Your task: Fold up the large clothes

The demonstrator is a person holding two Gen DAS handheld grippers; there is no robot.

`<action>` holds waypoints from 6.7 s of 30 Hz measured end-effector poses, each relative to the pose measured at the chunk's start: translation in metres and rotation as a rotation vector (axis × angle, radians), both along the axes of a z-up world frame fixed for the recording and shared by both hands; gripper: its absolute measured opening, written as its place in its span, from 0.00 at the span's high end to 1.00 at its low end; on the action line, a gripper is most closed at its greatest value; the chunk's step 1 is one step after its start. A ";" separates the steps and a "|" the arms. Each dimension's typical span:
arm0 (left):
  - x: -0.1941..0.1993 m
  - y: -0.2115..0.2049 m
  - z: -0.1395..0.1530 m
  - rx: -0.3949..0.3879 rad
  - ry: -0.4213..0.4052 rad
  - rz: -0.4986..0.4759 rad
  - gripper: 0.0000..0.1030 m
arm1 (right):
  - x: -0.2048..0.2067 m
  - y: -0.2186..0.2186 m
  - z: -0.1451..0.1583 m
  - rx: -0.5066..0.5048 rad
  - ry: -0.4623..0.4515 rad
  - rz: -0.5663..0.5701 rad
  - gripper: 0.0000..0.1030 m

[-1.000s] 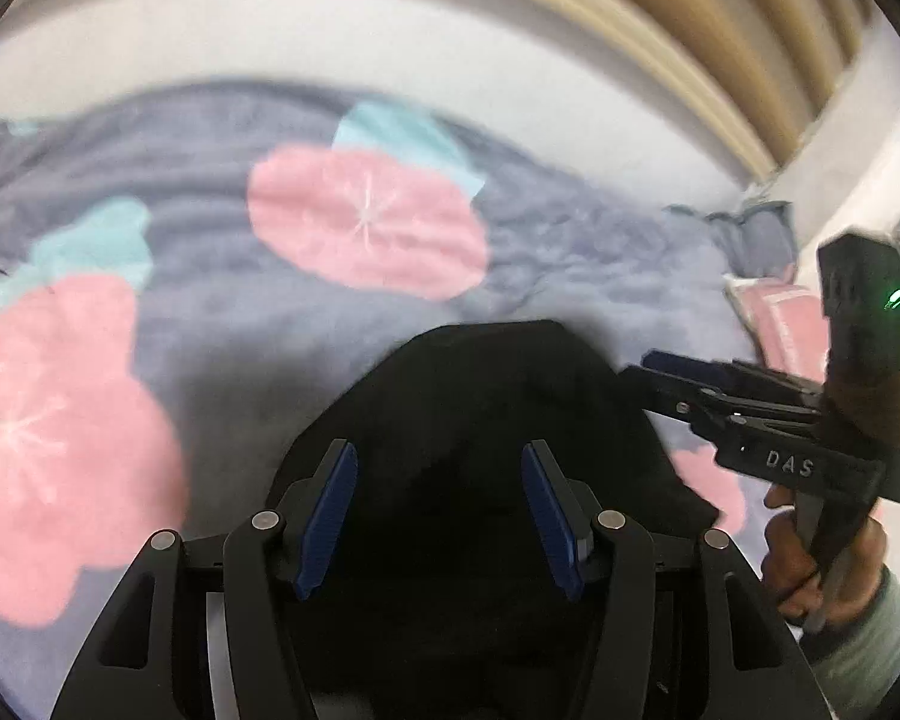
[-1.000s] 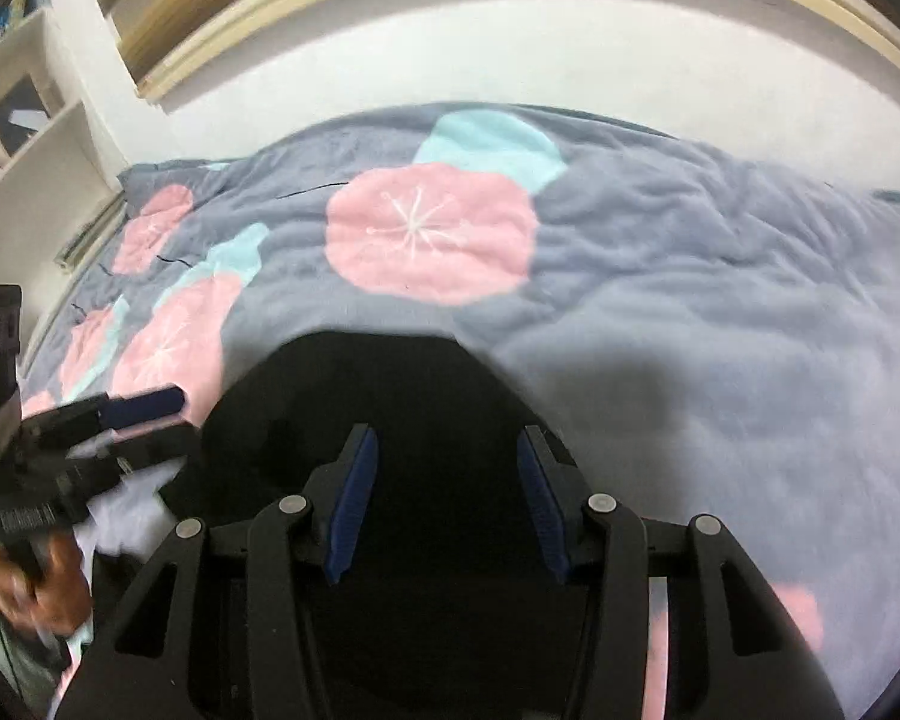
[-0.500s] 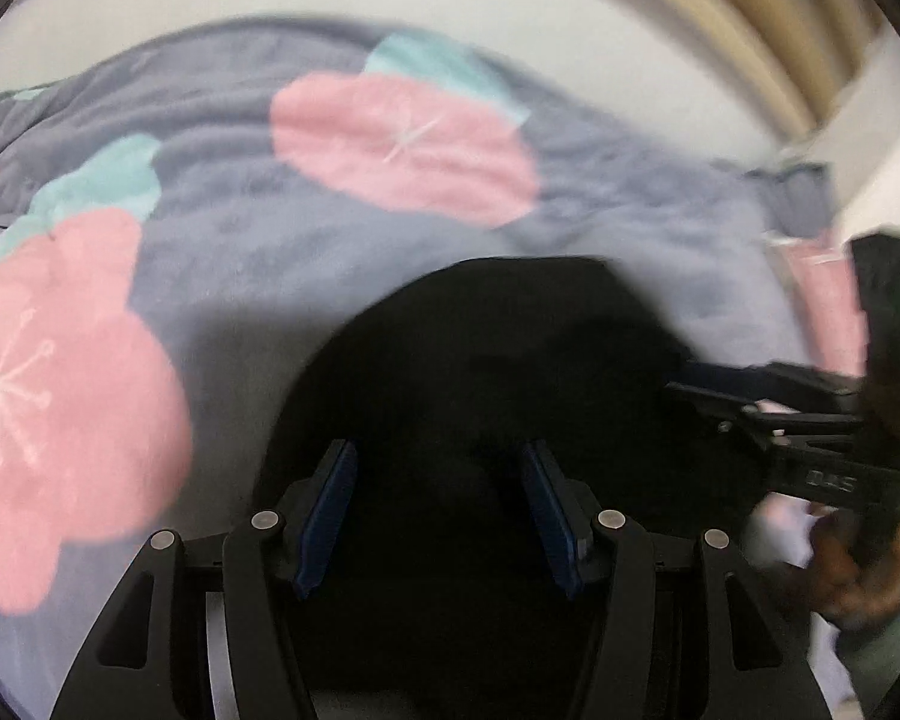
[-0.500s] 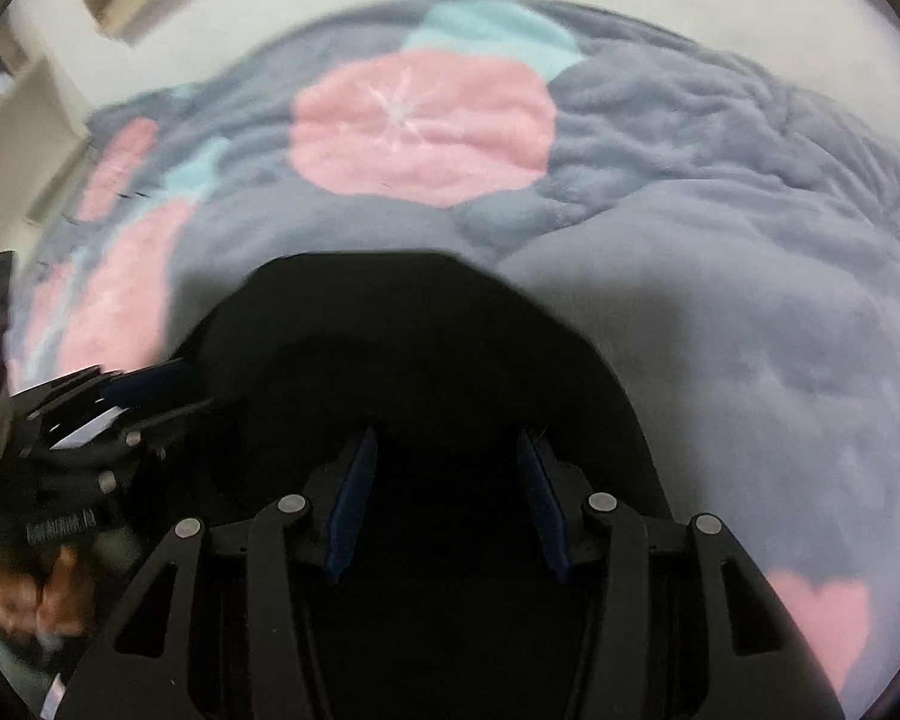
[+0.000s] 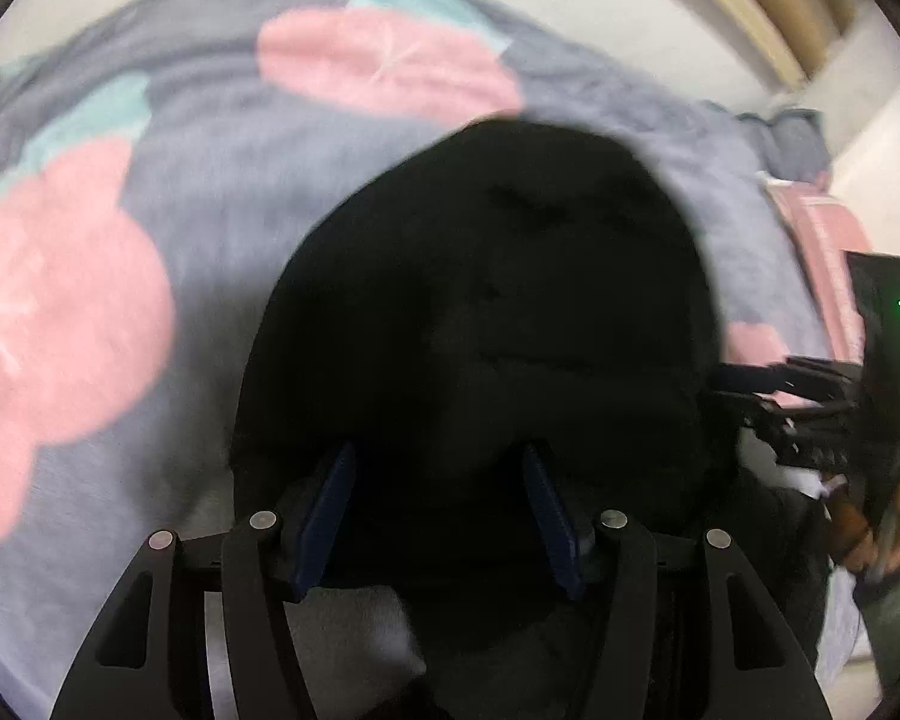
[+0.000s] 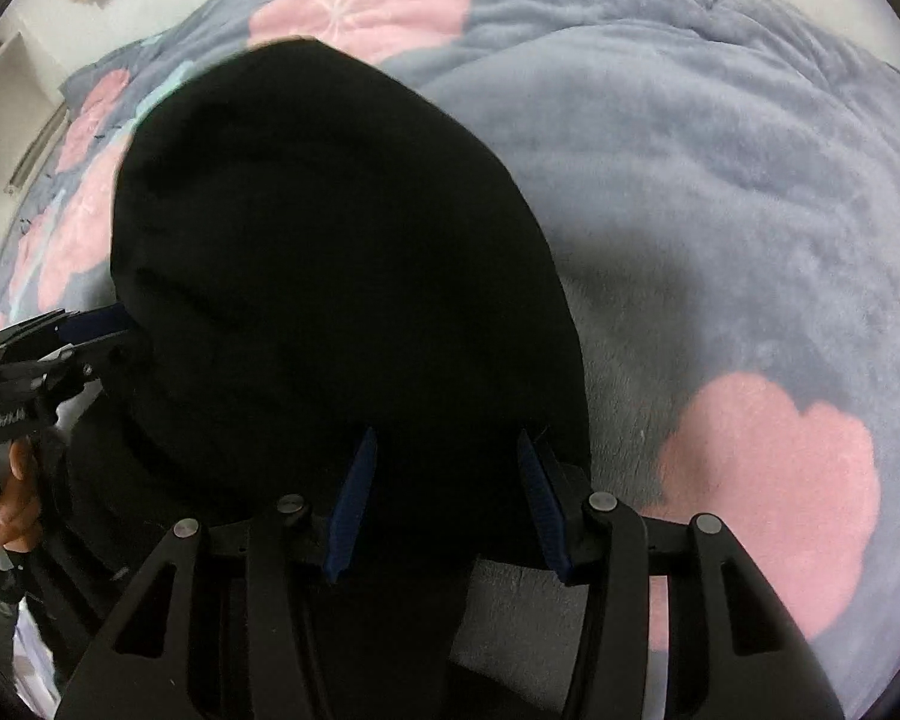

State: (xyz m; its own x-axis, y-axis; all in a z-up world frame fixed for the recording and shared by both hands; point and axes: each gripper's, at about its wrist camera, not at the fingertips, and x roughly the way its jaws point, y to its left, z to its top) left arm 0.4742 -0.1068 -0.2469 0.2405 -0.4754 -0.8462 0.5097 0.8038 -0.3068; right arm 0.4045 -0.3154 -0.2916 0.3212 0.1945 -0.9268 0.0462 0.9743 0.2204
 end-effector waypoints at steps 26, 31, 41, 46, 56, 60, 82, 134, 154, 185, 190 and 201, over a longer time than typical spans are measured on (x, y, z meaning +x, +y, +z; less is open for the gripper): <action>0.104 -0.020 -0.020 -0.215 0.196 -0.166 0.68 | 0.102 -0.010 0.000 0.190 -0.057 0.176 0.82; 0.063 0.006 0.022 -0.255 0.109 -0.188 0.76 | 0.060 0.017 0.055 0.088 -0.187 0.231 0.87; -0.095 0.060 0.122 -0.225 -0.054 -0.221 0.76 | -0.102 0.089 0.171 -0.110 -0.355 0.322 0.87; -0.185 0.085 0.146 -0.207 -0.089 -0.230 0.76 | -0.199 0.118 0.193 -0.154 -0.374 0.327 0.87; -0.338 0.117 0.086 -0.097 0.034 -0.202 0.76 | -0.350 0.177 0.144 -0.189 -0.289 0.305 0.87; -0.366 0.129 0.038 -0.079 0.109 -0.091 0.76 | -0.375 0.189 0.098 -0.165 -0.194 0.240 0.83; -0.325 0.118 0.152 -0.189 -0.041 -0.030 0.49 | -0.283 0.167 0.186 -0.031 -0.230 0.041 0.41; -0.450 0.255 0.042 -0.034 0.251 0.249 0.49 | -0.442 0.141 0.071 0.035 0.008 -0.099 0.35; -0.519 0.377 0.015 0.037 0.360 0.488 0.49 | -0.538 0.076 0.042 0.079 0.152 -0.327 0.35; -0.560 0.358 -0.034 -0.166 0.585 0.327 0.42 | -0.632 0.031 0.056 0.054 0.241 -0.356 0.35; -0.562 0.341 -0.041 -0.114 0.596 0.295 0.42 | -0.645 0.035 0.043 0.085 0.279 -0.364 0.35; -0.536 0.297 0.011 -0.386 0.557 0.175 0.42 | -0.641 0.062 0.061 0.229 0.203 -0.284 0.59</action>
